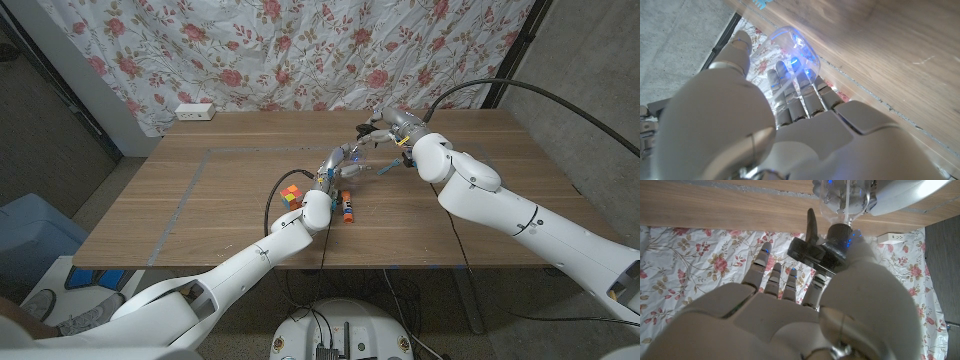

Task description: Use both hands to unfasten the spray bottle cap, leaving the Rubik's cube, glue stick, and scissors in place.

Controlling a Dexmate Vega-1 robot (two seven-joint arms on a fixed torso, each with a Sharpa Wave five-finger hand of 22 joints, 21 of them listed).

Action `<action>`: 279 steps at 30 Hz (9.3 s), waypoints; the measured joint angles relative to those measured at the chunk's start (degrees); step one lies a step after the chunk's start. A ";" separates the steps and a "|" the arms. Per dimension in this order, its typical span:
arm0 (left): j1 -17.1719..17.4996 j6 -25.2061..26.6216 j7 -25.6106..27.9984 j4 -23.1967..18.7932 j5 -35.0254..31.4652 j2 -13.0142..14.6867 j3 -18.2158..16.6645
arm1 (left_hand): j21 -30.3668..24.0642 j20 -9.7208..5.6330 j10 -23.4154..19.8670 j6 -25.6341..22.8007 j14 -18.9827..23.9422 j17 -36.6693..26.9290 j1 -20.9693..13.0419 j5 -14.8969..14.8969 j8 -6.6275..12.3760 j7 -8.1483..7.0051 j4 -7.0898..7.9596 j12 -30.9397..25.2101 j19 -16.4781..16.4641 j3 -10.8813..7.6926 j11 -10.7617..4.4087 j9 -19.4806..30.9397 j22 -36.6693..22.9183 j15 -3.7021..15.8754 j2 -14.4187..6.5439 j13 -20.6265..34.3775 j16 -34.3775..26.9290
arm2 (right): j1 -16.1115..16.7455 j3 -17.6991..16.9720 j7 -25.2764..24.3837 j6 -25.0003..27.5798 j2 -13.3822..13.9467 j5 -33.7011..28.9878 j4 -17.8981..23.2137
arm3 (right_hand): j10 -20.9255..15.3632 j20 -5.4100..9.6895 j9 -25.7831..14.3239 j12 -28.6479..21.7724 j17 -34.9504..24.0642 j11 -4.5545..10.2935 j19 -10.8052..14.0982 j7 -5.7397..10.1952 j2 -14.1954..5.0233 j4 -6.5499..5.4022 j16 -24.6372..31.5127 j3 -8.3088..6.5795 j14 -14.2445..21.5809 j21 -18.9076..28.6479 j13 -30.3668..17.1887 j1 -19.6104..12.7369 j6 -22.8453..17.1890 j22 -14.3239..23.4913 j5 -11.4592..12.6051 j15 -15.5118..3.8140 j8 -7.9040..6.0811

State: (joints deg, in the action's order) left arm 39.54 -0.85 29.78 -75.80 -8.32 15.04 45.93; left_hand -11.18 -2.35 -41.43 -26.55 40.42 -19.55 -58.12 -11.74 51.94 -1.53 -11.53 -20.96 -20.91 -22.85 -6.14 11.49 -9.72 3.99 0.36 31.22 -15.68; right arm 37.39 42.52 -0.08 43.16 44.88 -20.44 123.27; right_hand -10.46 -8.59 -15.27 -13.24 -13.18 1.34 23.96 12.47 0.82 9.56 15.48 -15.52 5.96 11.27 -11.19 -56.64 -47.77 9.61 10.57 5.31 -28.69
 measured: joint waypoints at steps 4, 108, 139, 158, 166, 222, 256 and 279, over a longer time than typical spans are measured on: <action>-0.07 -0.12 -0.09 0.08 0.02 -0.02 0.03 | 0.00 0.00 0.00 0.00 0.00 0.00 0.00 0.00 -0.07 0.00 0.00 0.00 0.00 0.00 0.00 0.00 0.00 0.00 0.00 0.00 0.00 | 0.07 -0.21 -0.22 -0.27 -0.01 0.15 -0.06 | -0.03 0.00 -0.02 0.00 -0.28 0.03 0.00 -0.09 0.00 0.00 0.00 0.00 0.20 0.00 0.00 0.00 -0.36 0.00 0.00 -0.20 -0.14; 1.95 -1.20 2.09 -1.35 0.38 2.04 -2.33 | 0.00 0.00 -0.22 0.00 0.11 0.69 0.54 0.00 -0.74 0.00 0.06 0.85 0.00 0.06 0.20 0.00 0.00 -0.10 0.54 -0.16 0.89 | -2.85 -10.19 4.90 1.82 9.98 10.42 8.84 | -2.56 -0.94 0.98 0.88 -0.26 0.09 1.11 -0.98 -0.98 -0.30 0.21 -0.30 0.71 -0.23 -0.01 -0.98 -2.50 0.00 0.06 -0.71 -1.42; 1.59 -6.13 1.59 2.88 2.72 0.76 -2.83 | 0.90 2.81 3.88 0.24 -7.05 4.04 4.36 0.33 -3.06 -2.52 2.05 6.01 7.80 -0.70 -4.05 -1.10 0.00 -0.80 3.28 -2.97 4.80 | -1.40 -13.09 0.44 3.80 12.44 13.72 10.29 | -2.75 -1.25 1.05 0.87 -0.25 -0.11 0.79 -0.97 -1.23 -0.30 0.21 -0.30 0.70 -0.45 -0.01 -1.23 -2.49 0.00 0.01 -0.71 -1.67; 0.91 -9.40 0.11 7.29 4.91 -0.91 -2.91 | 0.90 3.44 9.14 2.43 -13.45 9.61 9.66 0.73 -11.61 -3.59 1.87 9.70 9.68 -0.97 -4.17 -1.90 0.00 -1.36 1.51 -8.70 5.75 | -2.12 -10.95 0.10 7.07 13.38 12.56 9.21 | -3.07 -1.25 1.32 1.17 -0.25 0.20 0.79 -0.97 -1.37 -0.29 0.21 -0.29 0.92 -0.45 -0.01 -1.37 -2.48 0.00 0.29 -0.49 -1.83; 0.78 -9.64 -1.21 8.20 5.79 -1.09 -2.71 | 0.90 3.37 11.48 2.85 -16.07 9.96 10.87 0.73 -15.37 -3.78 1.92 10.16 11.17 -0.55 -4.29 -1.90 0.00 -1.32 0.76 -11.70 5.75 | -2.12 -10.89 0.03 7.27 13.61 12.83 8.66 | -3.06 -1.25 1.32 1.17 -0.55 0.20 0.79 -0.97 -1.36 -0.29 0.21 -0.29 1.23 -0.45 -0.01 -1.37 -2.48 0.00 0.28 -0.81 -1.83; 0.23 -10.28 -6.70 10.42 9.58 -0.76 -2.46 | 0.91 4.95 19.14 6.79 -24.34 10.23 13.93 0.71 -30.94 -7.83 1.85 10.15 14.54 0.01 5.69 -1.73 0.15 -4.95 -1.77 -20.48 5.75 | -3.12 -10.24 -0.99 5.95 12.56 15.35 6.22 | -3.58 -1.25 1.65 1.37 -0.53 0.31 0.79 -0.95 -1.83 -0.39 0.21 -0.38 1.22 -0.44 -0.01 -1.47 -2.47 0.00 0.51 -0.80 -2.02; 1.69 -10.91 -7.96 8.21 10.30 0.93 -3.39 | 0.96 5.24 25.70 8.48 -31.23 10.06 14.58 0.68 -38.11 -10.40 1.78 10.60 16.75 0.88 8.50 -1.47 0.13 -6.43 0.49 -20.83 5.93 | -3.82 -9.34 -0.56 6.05 11.68 15.06 5.84 | -3.57 -1.25 1.65 1.37 -0.52 0.30 0.79 -1.30 -2.04 -0.38 0.21 -0.38 1.33 -0.44 -0.01 -1.27 -2.81 0.00 0.45 -0.91 -2.07; 2.67 -11.02 -8.58 7.62 11.72 1.24 -4.13 | 0.98 4.98 29.90 12.17 -35.33 10.04 14.60 0.68 -40.42 -5.87 1.83 10.60 18.00 1.88 9.22 -1.48 0.27 -7.06 1.98 -20.82 5.92 | -3.95 -9.06 -0.46 6.52 11.68 14.79 6.35 | -3.57 -1.25 1.84 1.59 -0.52 0.30 0.79 -1.28 -2.28 -0.38 0.21 -0.37 1.53 -0.44 -0.01 -1.52 -2.79 0.00 0.72 -1.11 -2.07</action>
State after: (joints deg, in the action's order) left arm 42.21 -11.87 21.20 -68.17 3.40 16.28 41.81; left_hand -10.20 2.62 -11.53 -14.38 5.09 -9.51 -43.51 -11.06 11.52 -7.40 -9.70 -10.37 -2.91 -20.97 3.08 10.01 -9.44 -3.08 2.34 10.40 -9.77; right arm 33.44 33.46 -0.54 49.69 56.55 -5.66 129.62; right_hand -14.02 -9.83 -13.43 -11.65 -13.70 1.64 24.75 11.19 -1.46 9.18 15.68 -15.90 7.49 10.82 -11.20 -58.16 -50.56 9.61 11.29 4.20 -30.76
